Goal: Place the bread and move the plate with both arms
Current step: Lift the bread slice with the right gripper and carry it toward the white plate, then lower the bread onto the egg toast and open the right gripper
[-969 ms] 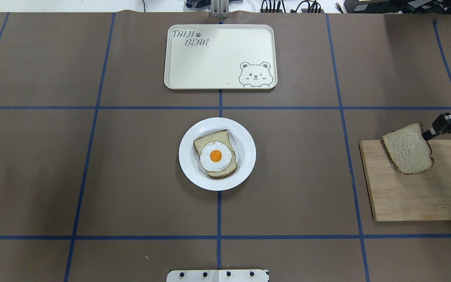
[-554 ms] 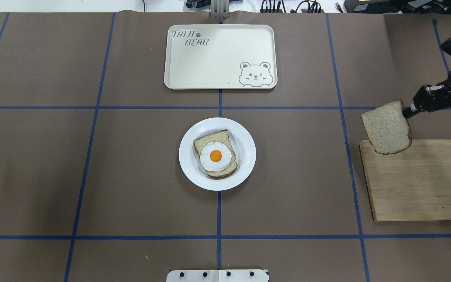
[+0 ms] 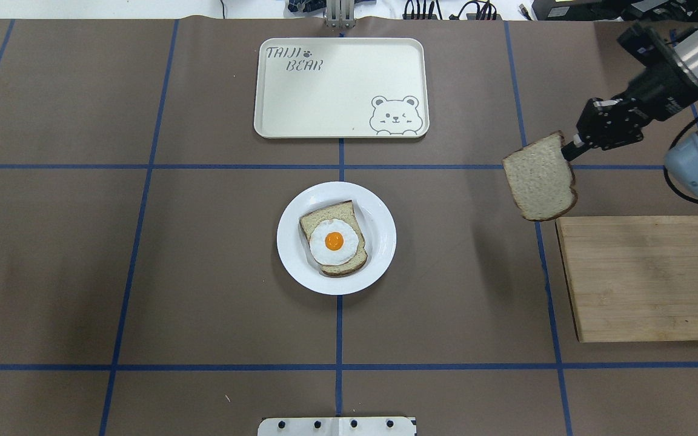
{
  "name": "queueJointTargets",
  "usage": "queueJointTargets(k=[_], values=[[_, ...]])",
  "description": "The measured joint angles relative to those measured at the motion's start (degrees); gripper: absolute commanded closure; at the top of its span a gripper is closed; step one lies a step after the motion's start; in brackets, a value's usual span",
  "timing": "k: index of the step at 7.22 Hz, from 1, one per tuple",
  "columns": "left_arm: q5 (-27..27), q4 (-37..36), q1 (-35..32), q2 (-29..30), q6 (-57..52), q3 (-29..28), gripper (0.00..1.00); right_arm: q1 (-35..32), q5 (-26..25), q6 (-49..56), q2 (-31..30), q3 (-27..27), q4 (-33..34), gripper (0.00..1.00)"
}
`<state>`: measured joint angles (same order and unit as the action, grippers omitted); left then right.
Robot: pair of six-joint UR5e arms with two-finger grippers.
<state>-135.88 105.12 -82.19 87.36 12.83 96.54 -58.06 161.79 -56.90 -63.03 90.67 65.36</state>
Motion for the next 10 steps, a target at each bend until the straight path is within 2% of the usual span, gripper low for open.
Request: queueJointTargets(k=[5, 8, 10], values=[[0.0, 0.0, 0.0, 0.0, 0.0, 0.4, 0.01, 13.4, -8.3, -1.0, 11.4, -3.1, -0.1, 1.00], [0.0, 0.1, -0.2, -0.1, 0.1, 1.1, 0.01, 15.8, -11.2, -0.8, 15.1, -8.9, -5.0, 1.00], [0.0, 0.1, -0.3, -0.1, 0.1, 1.6, 0.01, 16.7, -12.3, -1.0, 15.9, -10.9, -6.9, 1.00]])
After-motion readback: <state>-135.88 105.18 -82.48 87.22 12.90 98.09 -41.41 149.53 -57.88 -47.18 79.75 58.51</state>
